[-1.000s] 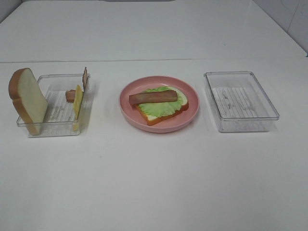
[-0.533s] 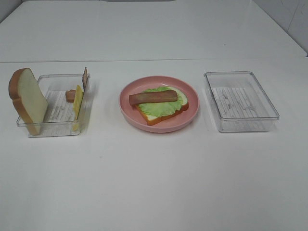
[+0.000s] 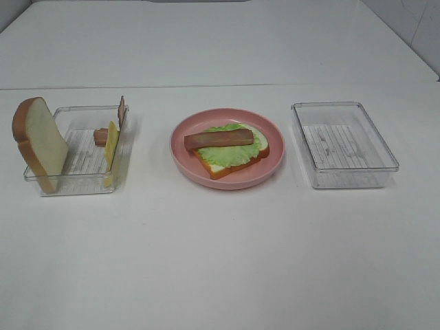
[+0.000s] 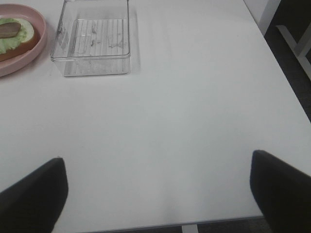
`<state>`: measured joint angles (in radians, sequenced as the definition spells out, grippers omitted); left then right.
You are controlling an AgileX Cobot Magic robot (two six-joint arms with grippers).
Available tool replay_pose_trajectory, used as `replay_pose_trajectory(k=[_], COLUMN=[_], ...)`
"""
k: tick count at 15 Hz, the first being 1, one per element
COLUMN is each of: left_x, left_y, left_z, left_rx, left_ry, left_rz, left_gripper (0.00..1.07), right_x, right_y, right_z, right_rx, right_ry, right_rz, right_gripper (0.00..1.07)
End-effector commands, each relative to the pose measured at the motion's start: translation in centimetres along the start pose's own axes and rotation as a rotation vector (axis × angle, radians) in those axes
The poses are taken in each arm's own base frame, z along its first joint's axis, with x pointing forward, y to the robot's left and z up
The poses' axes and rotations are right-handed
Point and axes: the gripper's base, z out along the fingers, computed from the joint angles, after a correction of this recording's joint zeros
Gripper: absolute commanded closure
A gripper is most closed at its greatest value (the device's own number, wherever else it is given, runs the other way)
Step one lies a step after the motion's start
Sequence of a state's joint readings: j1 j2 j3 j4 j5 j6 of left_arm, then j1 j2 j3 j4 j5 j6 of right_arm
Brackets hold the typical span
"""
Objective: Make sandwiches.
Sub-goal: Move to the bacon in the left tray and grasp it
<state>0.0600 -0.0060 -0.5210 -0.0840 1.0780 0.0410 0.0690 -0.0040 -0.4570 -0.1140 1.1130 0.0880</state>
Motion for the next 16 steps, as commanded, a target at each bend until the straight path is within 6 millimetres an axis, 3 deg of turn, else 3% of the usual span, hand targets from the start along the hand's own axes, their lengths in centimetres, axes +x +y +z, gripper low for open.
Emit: replay_pose_trajectory(k=[1,16], left_x=[0.13,-0.35], left_y=[-0.03,0.04], left_z=[-0.17,-0.02], left_rx=[0.001,-0.005], left_ry=[-0.018,-0.012], left_rz=[-0.002,-0.001], left_gripper=[0.06,0.06], right_x=[0.23,0.23], right_y=[-0.05,-0.05], right_z=[-0.2,-0.2], right_rx=[0.005,0.005], right_ry=[-0.037,-0.037], right_rz=[-0.009,-0.009], right_gripper=[0.09,0.09])
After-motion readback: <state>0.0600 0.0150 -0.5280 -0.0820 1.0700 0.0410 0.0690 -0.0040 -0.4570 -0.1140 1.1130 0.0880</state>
